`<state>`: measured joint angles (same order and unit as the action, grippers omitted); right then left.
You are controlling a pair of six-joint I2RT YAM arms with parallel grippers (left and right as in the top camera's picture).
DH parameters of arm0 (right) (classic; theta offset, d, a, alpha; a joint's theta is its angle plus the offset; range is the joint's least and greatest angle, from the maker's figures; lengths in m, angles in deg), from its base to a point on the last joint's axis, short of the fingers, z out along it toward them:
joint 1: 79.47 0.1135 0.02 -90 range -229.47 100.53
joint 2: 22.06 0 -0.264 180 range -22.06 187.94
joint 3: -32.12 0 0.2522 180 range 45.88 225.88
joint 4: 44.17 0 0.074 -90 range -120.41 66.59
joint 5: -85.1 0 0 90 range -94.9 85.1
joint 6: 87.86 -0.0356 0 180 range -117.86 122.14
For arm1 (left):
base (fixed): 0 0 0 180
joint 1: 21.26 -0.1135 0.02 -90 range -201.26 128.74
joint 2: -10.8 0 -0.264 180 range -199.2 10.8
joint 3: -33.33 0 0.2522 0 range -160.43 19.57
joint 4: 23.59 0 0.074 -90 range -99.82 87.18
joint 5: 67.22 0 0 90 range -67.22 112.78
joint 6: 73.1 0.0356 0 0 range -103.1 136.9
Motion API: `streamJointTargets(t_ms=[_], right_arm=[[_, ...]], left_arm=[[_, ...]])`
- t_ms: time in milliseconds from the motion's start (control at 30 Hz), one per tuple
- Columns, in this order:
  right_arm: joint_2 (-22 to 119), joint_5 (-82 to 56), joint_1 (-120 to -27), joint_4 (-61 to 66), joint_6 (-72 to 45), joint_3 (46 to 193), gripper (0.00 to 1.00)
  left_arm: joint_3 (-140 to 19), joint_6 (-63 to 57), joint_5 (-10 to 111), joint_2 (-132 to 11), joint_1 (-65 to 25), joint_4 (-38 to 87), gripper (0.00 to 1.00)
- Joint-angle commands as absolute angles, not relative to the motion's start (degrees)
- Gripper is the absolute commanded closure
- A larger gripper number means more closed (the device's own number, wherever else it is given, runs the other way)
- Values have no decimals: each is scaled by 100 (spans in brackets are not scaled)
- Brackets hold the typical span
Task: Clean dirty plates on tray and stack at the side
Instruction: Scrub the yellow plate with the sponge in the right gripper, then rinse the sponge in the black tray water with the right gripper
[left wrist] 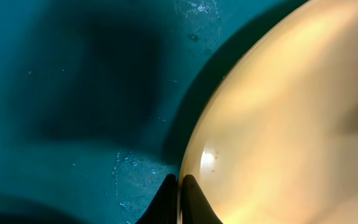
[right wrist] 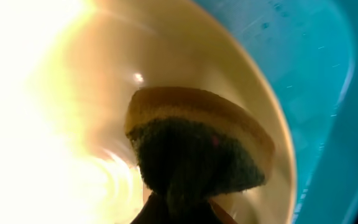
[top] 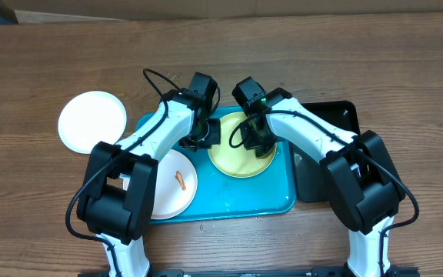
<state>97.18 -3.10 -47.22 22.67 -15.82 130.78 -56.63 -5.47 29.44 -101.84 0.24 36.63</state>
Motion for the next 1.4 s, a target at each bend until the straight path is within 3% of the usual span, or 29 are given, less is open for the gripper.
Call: streamJointTargets(t_ms=[0,333,600,1000,1367], right_arm=[[9832,-950,-4707,2234,-1829,13133,96],[9806,-2515,-4980,1816,-1752,13413,96],[9368,-3044,-5741,2953,-1059,14280,96],[8724,-425,-6943,4992,-1009,14154,96],[8728,453,-6958,3482,-1309,12569,96]], left_arm=[[-5655,-599,2992,-10234,17,3659,96],[-5655,-580,2992,-10234,17,3661,96],[-5655,-580,2987,-10234,17,3661,95],[-5655,-580,2987,-10234,17,3641,93],[-5655,-580,2987,-10234,17,3626,92]])
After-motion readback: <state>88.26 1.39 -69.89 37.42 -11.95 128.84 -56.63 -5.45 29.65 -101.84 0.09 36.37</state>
